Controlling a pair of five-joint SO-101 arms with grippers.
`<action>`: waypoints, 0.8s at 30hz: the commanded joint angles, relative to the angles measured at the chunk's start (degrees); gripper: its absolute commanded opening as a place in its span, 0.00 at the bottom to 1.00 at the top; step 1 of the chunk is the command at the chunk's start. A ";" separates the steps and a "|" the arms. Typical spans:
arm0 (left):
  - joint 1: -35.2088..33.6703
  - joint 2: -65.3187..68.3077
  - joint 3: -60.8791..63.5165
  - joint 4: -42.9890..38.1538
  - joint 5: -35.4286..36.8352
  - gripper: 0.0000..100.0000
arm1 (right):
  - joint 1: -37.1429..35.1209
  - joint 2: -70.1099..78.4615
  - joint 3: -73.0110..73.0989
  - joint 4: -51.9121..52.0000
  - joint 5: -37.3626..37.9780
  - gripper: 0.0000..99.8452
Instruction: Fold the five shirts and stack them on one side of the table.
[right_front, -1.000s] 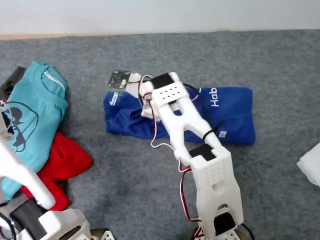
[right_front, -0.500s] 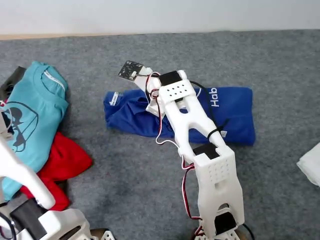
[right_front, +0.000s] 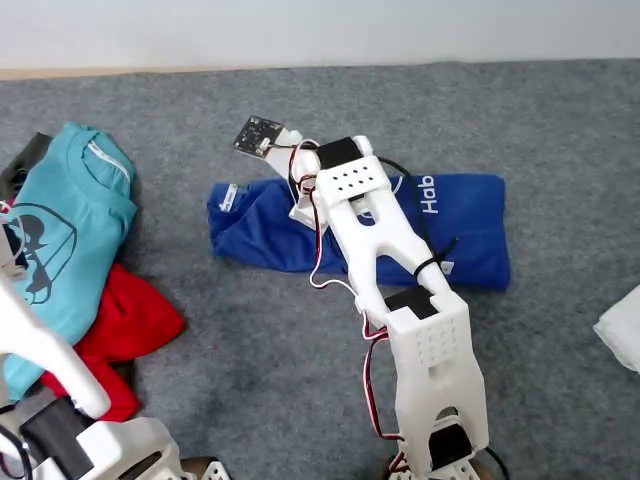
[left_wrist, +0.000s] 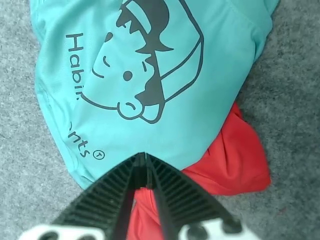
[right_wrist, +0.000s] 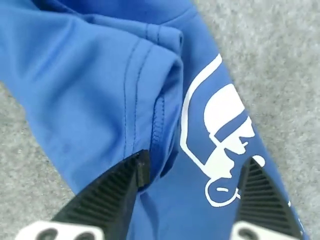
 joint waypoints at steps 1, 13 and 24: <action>0.09 -2.46 -0.22 -0.97 0.26 0.00 | -0.75 -2.59 -2.81 -0.48 -0.70 0.29; 0.09 -2.46 -0.22 -0.97 0.26 0.00 | -9.10 -2.24 -2.81 -8.40 -0.53 0.01; 0.09 -2.46 -0.22 -0.79 0.26 0.00 | -11.82 5.58 -2.81 -14.29 -0.44 0.01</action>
